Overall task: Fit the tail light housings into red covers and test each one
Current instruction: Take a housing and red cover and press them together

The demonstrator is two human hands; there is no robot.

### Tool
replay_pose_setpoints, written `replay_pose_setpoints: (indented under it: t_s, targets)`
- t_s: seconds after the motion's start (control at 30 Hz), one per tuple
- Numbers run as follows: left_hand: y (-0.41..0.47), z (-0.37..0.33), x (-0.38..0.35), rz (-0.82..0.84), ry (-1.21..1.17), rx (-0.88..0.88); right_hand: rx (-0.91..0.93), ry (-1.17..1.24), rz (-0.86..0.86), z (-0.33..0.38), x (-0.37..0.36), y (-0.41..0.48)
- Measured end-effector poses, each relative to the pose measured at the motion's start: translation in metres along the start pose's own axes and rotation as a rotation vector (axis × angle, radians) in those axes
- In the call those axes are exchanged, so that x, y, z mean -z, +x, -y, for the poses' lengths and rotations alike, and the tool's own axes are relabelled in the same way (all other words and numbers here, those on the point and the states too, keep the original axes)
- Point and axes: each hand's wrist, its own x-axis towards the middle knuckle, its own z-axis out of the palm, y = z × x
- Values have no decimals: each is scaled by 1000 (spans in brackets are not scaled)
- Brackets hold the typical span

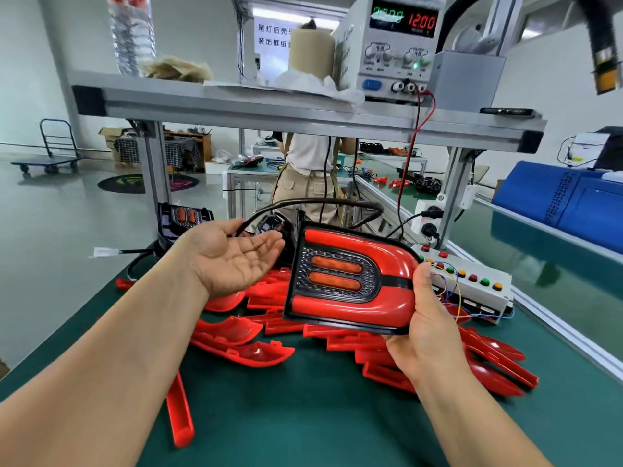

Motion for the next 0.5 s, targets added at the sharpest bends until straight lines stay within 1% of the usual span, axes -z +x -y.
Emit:
replay_pose_setpoints:
  t_s: [0.13, 0.27, 0.4, 0.5]
  targets:
    - [-6, -5, -15, 26, 89, 2, -49, -51, 44, 9, -3, -10]
    - [-6, -17, -32, 0, 137, -68, -125, -207, 86, 5, -2, -28]
    - [-3, -35, -42, -53, 240, -137, -169, -349, 23, -11, 5, -49]
    - [-4, -49, -46, -11, 251, -176, -197, -371, -38, -18, 8, -60]
